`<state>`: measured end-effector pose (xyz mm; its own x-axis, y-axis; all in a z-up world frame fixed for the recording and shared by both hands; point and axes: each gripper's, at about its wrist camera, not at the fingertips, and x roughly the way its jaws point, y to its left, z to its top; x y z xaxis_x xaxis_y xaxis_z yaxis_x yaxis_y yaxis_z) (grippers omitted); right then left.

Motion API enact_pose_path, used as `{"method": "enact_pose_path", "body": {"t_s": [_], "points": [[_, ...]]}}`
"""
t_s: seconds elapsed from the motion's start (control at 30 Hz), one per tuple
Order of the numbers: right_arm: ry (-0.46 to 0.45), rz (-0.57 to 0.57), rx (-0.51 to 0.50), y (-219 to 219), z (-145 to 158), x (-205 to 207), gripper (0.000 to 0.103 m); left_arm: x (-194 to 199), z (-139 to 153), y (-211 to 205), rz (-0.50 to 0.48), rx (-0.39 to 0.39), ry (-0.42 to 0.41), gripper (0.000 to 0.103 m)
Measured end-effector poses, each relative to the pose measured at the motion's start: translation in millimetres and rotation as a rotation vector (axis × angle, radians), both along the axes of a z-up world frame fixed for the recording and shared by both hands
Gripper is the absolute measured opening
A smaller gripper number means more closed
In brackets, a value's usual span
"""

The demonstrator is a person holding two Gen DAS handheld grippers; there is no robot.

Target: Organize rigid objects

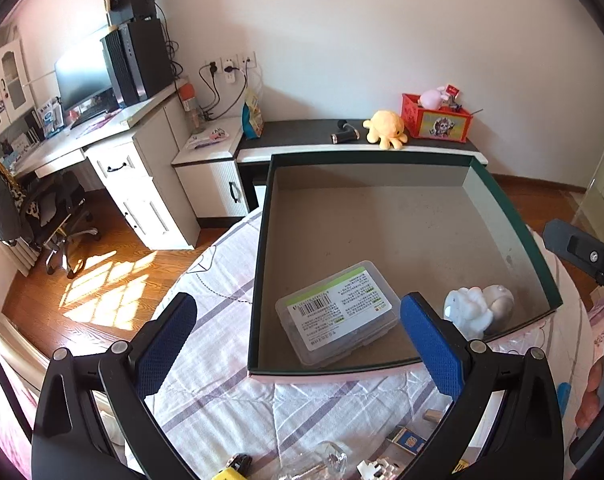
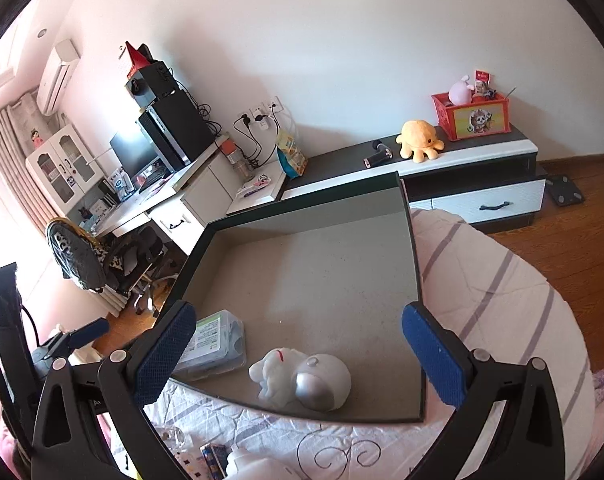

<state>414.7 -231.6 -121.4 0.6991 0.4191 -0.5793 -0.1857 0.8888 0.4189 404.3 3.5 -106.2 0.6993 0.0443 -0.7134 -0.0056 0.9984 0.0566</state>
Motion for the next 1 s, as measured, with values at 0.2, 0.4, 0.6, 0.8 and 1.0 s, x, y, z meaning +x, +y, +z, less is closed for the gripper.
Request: {"method": "enact_pose_path", "body": {"t_s": [0.2,0.4,0.6,0.8,1.0], "points": [[-0.109,-0.031,-0.134,18,39,-87,0.103,-87,40,-7,-0.035,0.015,-0.179,0.103],[-0.270,-0.091,-0.204,32,62,-197,0.103,-196,70,-23,-0.049,0.070,-0.382,0.103],[-0.379,-0.185,-0.245,31,74,-283,0.103,-271,80,-23,-0.027,0.068,-0.450,0.103],[-0.436,-0.208,-0.228,28,87,-333,0.103,-318,86,-20,-0.036,0.038,-0.462,0.103],[-0.485,-0.210,-0.241,37,101,-362,0.103,-348,95,-23,-0.048,0.037,-0.491,0.103]]}}
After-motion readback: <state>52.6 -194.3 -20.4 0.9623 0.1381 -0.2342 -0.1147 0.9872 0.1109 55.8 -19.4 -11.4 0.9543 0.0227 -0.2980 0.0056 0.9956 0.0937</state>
